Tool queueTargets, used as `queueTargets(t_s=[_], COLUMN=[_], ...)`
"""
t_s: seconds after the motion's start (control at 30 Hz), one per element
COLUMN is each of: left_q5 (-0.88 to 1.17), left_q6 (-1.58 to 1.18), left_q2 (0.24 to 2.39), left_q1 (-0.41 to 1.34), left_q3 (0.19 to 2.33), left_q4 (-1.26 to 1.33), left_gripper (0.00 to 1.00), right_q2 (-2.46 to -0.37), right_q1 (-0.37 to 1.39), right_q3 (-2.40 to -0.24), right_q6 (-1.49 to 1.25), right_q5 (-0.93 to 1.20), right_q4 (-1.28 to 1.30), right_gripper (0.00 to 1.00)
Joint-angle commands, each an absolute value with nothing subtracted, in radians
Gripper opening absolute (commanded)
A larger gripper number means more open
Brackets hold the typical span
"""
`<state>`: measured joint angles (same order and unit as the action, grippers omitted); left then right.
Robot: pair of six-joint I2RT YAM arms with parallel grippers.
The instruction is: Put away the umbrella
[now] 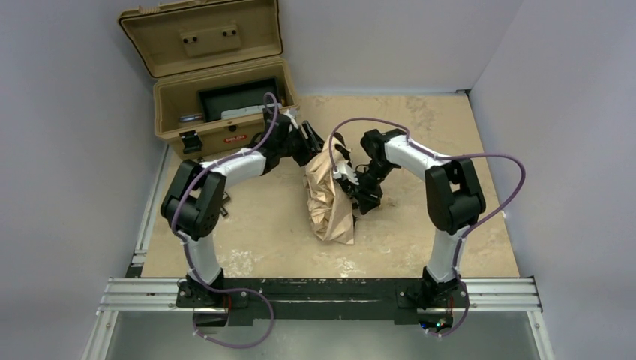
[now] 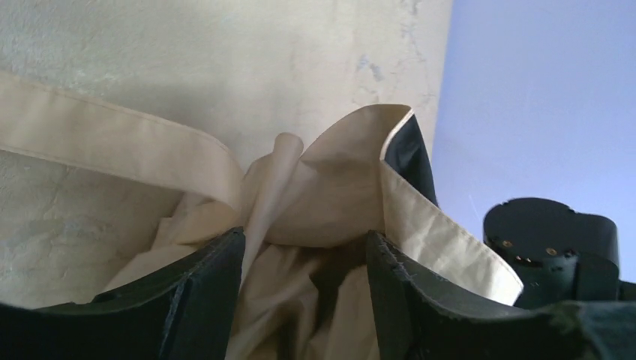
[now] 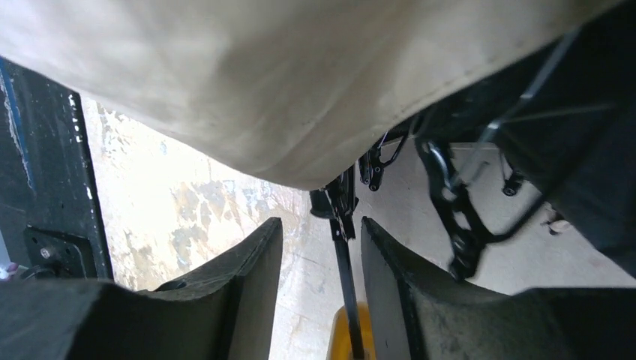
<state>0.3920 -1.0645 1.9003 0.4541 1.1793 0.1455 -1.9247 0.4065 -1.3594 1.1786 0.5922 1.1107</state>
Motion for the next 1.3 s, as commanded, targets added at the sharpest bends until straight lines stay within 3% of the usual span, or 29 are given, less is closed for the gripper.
queueTargets(t_s=[0.0, 0.37, 0.93, 1.13, 1.27], left_q5=[0.359, 0.280, 0.237, 0.363, 0.406], left_q6=[-0.967, -0.897, -0.793, -0.769, -0.749], left_q2=[1.759, 1.575, 1.368, 1.296, 1.301], left_q1=[0.458, 0.458, 0.457, 0.466, 0.564], left_q3=[1.218, 1.112, 1.101, 1.059, 1.063], left_q4=[0.054, -0.052, -0.105, -0.042, -0.022], left_gripper=[0.59, 0.59, 0.60, 0.58, 0.57], right_q2=[-1.841, -1.711, -1.482, -1.378, -1.351], right_q1=[0.399, 0.363, 0.350, 0.350, 0.351], right_q3=[-1.389, -1.381, -1.320, -1.392, -1.435], right_q6=[1.181, 1.207, 1.234, 1.224, 1.246], right_q5=[0.603, 0.619, 0.656, 0.714, 0.812], right_q4=[1.127, 1.147, 1.185, 1.187, 1.187], right_gripper=[0.43, 0.57, 0.58, 0.58, 0.58])
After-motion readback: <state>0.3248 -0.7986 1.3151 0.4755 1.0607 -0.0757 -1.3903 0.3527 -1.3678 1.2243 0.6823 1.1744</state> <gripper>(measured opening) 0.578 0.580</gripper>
